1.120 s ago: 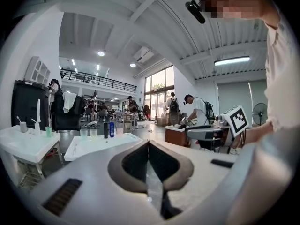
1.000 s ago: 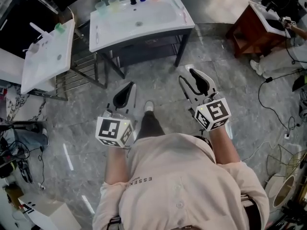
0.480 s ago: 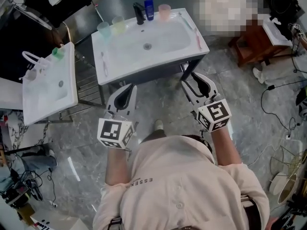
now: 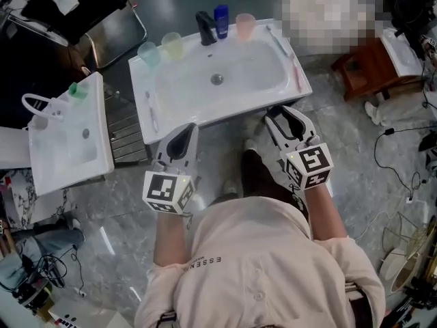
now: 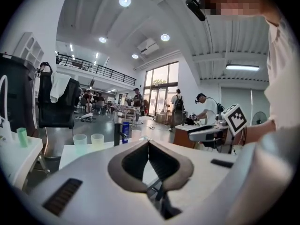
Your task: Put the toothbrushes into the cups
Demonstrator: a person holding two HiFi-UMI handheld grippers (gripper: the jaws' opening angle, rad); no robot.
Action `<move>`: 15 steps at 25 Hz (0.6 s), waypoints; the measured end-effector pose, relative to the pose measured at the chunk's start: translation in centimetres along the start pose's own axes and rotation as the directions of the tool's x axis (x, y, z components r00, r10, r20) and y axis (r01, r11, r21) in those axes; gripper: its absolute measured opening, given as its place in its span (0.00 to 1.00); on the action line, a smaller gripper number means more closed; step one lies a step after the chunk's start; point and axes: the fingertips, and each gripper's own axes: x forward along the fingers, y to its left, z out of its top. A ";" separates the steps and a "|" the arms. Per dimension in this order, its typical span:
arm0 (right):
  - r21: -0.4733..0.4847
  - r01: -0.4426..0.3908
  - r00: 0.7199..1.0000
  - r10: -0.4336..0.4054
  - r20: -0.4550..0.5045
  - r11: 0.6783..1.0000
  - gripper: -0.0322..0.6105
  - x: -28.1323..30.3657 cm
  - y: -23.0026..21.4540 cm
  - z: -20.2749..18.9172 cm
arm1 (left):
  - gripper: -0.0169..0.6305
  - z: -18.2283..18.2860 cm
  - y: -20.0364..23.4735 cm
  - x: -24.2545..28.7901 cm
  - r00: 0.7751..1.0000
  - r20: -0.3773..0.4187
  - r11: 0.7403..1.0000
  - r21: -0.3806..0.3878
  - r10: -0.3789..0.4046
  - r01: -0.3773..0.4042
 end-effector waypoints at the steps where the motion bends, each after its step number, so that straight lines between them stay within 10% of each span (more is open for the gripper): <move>1: 0.001 0.007 1.000 -0.007 -0.005 1.000 0.32 0.8 -0.9 0.1 | 0.03 0.2 0.4 1.0 1.000 0.001 1.000 0.001 0.000 0.000; 15: 0.011 0.021 0.989 -0.019 -0.147 1.000 0.32 15.3 -18.7 1.9 | 0.03 5.7 5.7 18.3 0.998 0.041 0.997 0.060 0.047 -0.049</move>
